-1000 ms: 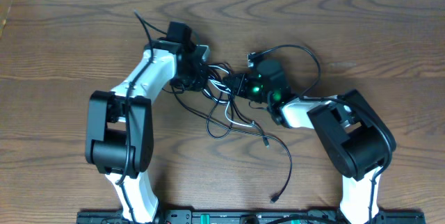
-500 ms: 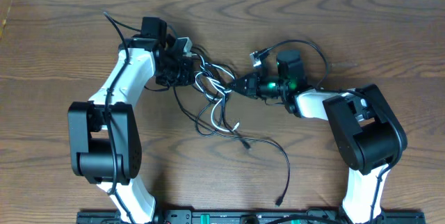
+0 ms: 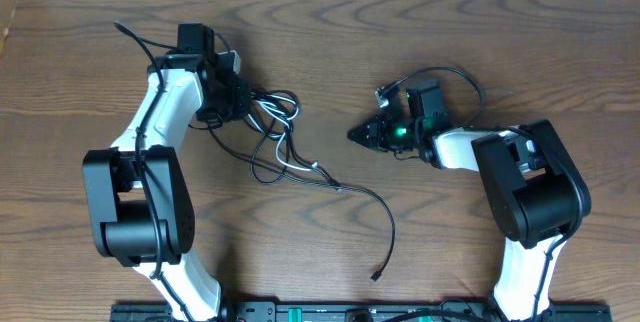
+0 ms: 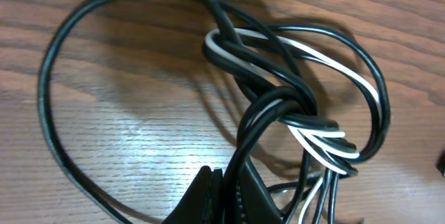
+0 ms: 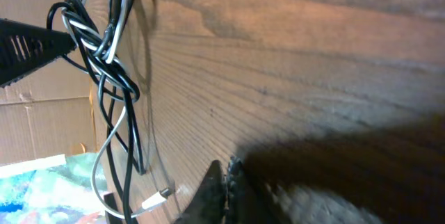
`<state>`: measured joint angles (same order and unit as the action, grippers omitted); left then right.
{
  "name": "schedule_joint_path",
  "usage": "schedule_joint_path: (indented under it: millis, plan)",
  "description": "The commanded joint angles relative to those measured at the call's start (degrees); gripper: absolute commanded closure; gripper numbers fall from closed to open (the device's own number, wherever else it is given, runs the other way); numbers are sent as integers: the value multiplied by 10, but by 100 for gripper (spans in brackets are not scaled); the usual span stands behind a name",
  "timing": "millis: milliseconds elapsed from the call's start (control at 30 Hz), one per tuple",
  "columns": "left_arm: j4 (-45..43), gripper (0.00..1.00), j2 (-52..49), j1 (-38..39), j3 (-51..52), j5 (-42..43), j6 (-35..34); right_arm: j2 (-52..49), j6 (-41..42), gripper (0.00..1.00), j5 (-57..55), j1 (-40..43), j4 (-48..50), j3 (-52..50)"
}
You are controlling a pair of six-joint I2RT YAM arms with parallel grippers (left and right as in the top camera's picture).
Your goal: Untangle cables
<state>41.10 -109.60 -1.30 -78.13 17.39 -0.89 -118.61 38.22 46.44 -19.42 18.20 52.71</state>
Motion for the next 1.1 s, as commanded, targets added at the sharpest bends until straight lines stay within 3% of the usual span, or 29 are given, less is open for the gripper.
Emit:
schedule_joint_path:
  millis: [0, 67, 167, 233, 300, 367, 500, 767, 1067]
  plan:
    - [2, 92, 14, 3, 0, 73, 56, -1, -5, 66, 7, -4, 27, -2]
    - [2, 92, 14, 5, 2, 122, 98, -1, 8, 54, 22, -8, 64, -2]
    - [2, 92, 14, 12, 7, 192, 152, -1, 61, 46, 21, -16, 105, -2]
    - [2, 92, 14, 20, 8, 212, 168, -1, 114, 45, 21, -25, 154, -2]
    - [1, 92, 14, 31, 8, 212, 170, -1, 179, 51, 6, -35, 183, -2]
    - [-3, 92, 14, 39, 8, 212, 170, -1, 254, 58, -14, -44, 181, -2]
    - [-7, 92, 14, 48, 8, 212, 170, -1, 357, 58, -27, -66, 176, -2]
    - [-7, 92, 14, 48, 8, 211, 170, -1, 419, 57, -58, -100, 176, -2]
    - [-7, 92, 14, 48, 8, 160, 171, -1, 419, 55, -90, -84, 171, -2]
